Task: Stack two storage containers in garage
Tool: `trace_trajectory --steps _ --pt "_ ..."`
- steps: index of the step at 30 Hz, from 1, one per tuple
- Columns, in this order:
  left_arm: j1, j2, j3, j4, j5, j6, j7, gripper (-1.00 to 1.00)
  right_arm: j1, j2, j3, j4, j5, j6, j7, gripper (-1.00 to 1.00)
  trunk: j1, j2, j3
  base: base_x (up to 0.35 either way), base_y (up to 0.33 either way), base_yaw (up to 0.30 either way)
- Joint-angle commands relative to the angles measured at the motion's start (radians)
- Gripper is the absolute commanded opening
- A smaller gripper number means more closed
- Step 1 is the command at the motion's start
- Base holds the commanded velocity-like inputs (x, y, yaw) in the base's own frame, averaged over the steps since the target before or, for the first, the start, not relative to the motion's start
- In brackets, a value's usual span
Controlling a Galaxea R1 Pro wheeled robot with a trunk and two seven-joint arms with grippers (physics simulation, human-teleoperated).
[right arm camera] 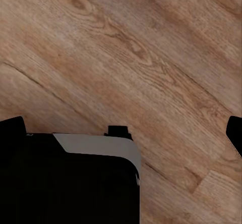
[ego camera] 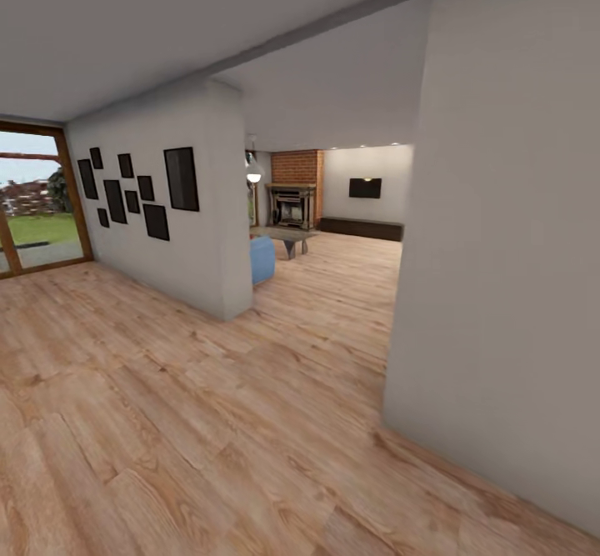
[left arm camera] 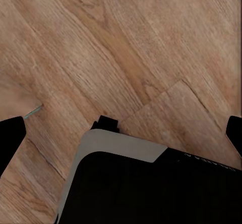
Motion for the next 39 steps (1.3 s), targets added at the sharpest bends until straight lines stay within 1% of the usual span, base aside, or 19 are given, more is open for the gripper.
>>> trace_trajectory --steps 1,39 --pt "-0.001 0.000 -0.009 0.000 0.007 -0.002 0.003 1.00 -0.002 0.000 -0.008 0.003 0.011 -0.005 -0.005 1.00 0.001 -0.001 -0.001 0.321 0.000 0.000" --pt "-0.001 -0.002 -0.009 0.000 0.007 -0.002 0.003 1.00 -0.002 0.001 -0.007 0.003 0.014 -0.003 -0.007 1.00 0.001 -0.001 -0.001 0.322 0.000 0.000"
